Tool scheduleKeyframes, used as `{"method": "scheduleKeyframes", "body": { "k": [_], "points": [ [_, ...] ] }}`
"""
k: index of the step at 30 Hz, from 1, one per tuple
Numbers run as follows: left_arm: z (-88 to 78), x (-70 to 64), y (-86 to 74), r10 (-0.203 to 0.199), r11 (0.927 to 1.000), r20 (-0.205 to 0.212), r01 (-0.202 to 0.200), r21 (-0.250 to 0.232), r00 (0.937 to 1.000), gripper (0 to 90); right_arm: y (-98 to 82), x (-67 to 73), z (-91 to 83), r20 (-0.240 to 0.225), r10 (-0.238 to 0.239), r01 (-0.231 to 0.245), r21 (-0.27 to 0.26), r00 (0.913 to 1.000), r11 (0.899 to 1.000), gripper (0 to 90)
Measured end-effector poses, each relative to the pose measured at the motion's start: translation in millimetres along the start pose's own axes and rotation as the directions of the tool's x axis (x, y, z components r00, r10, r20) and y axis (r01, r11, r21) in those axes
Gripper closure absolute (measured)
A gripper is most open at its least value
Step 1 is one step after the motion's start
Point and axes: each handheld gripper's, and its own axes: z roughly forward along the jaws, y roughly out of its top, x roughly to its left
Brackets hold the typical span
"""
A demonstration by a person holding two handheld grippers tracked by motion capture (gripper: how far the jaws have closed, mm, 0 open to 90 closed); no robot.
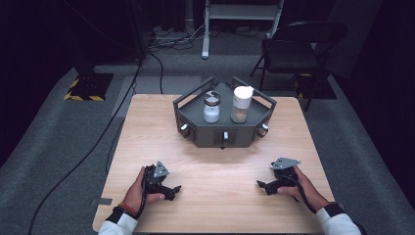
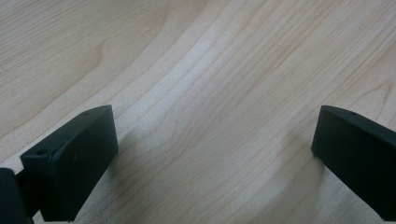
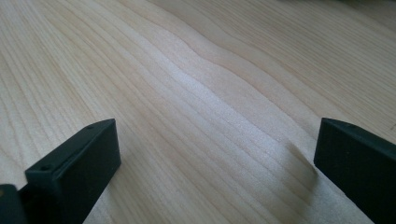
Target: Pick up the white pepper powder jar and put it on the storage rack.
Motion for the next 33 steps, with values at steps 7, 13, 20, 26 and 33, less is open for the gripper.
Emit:
{"method": "scheduleKeyframes", "body": {
  "k": [7, 13, 20, 26, 33],
  "points": [
    [0.7, 0.1, 0.7, 0.000, 1.0000, 0.000, 0.000, 0.000, 1.0000, 0.0, -2.7, -4.5, 0.7, -0.015, 0.026, -0.026, -0.005, 0.9995, 1.000, 0.1],
    [1.2, 0.5, 1.6, 0.002, 1.0000, 0.002, -0.002, 0.002, 1.0000, 0.0, -3.5, -5.2, 1.1, -0.018, 0.028, -0.028, -0.008, 0.9995, 1.000, 0.0],
    [2.1, 1.0, 2.4, 0.003, 1.0000, 0.003, -0.003, 0.001, 1.0000, 0.0, -3.4, -6.1, 1.3, -0.021, 0.024, -0.025, -0.009, 0.9995, 1.000, 0.0],
    [2.3, 1.1, 2.6, 0.002, 1.0000, 0.002, -0.002, 0.001, 1.0000, 0.0, -3.4, -7.1, 1.6, -0.025, 0.021, -0.021, -0.009, 0.9995, 1.000, 0.0],
    [1.9, 0.9, 2.1, 0.002, 1.0000, 0.001, -0.002, 0.001, 1.0000, 0.0, -3.0, -9.0, 2.0, -0.032, 0.013, -0.013, -0.009, 0.9994, 1.000, 0.0]
  ]
}}
